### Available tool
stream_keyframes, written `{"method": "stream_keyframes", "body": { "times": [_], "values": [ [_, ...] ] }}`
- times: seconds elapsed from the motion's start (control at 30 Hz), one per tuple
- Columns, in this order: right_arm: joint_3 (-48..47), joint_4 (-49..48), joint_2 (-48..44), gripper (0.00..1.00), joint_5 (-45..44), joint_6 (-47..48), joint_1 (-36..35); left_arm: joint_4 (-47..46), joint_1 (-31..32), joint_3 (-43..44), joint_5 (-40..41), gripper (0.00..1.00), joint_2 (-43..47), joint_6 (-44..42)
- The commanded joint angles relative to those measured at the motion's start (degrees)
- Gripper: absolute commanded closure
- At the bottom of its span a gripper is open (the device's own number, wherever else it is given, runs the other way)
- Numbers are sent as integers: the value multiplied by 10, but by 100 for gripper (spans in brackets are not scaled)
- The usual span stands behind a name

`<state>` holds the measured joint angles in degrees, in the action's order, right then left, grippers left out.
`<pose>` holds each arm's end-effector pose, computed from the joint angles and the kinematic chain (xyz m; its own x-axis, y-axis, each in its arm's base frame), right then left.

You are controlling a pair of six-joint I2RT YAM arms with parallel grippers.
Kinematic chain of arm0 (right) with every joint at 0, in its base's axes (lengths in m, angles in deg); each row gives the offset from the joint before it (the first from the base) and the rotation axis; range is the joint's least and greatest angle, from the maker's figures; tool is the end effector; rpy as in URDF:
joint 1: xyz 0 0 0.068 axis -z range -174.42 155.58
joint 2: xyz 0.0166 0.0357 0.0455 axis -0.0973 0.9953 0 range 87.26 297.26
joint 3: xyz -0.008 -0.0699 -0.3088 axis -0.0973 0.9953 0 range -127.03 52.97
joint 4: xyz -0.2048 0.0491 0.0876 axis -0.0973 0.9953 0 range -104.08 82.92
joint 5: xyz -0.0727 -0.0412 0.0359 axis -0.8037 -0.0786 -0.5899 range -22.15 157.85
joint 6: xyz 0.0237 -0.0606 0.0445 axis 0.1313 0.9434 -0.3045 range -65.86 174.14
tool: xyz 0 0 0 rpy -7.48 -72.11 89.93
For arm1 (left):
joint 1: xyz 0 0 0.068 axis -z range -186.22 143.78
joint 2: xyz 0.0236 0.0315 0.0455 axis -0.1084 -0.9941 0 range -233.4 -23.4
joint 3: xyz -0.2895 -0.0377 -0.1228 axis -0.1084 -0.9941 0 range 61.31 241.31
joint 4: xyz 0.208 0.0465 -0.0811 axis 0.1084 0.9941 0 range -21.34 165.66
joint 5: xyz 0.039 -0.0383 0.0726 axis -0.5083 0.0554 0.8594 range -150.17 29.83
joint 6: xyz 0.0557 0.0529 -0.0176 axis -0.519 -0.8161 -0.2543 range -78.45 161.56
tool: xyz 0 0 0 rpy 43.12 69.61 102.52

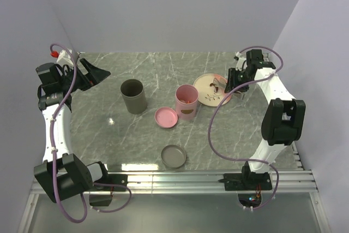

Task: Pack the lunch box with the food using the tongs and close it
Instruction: Pick up the fake food from the plate.

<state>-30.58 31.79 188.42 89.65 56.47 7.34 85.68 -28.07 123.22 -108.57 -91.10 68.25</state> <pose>0.3588 0.0141 0.2883 -0.8881 -0.0105 -0.4596 -0.1735 0.9334 0.3140 0.2288 0.0372 0.3920 -0.4979 -0.5209 -0.6933 0.1892 0.7150 -0.6731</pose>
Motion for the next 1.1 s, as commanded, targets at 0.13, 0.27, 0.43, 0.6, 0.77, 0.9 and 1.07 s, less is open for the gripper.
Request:
{"method": "stream_keyframes", "body": {
  "times": [0.13,0.27,0.43,0.6,0.77,0.9,1.07],
  "values": [
    [21,-14,-35,52,-1,16,1,-17,-3,1,-8,0,13,2],
    [32,-19,-33,53,3,12,-2,-20,-2,-3,-8,1,13,5],
    [47,-31,-33,55,-5,8,-6,-22,-3,-7,-6,1,18,4],
    [50,-32,-30,57,-18,9,-7,-19,-2,-14,-4,1,20,-2],
    [41,-24,-43,59,-27,13,-7,-22,-3,-11,-7,1,16,3],
    [36,-14,-61,61,-39,21,-7,-20,-2,-10,-8,1,16,-1],
    [32,-4,-84,63,-42,29,-5,-20,-2,-7,-10,1,14,0]
  ]
}}
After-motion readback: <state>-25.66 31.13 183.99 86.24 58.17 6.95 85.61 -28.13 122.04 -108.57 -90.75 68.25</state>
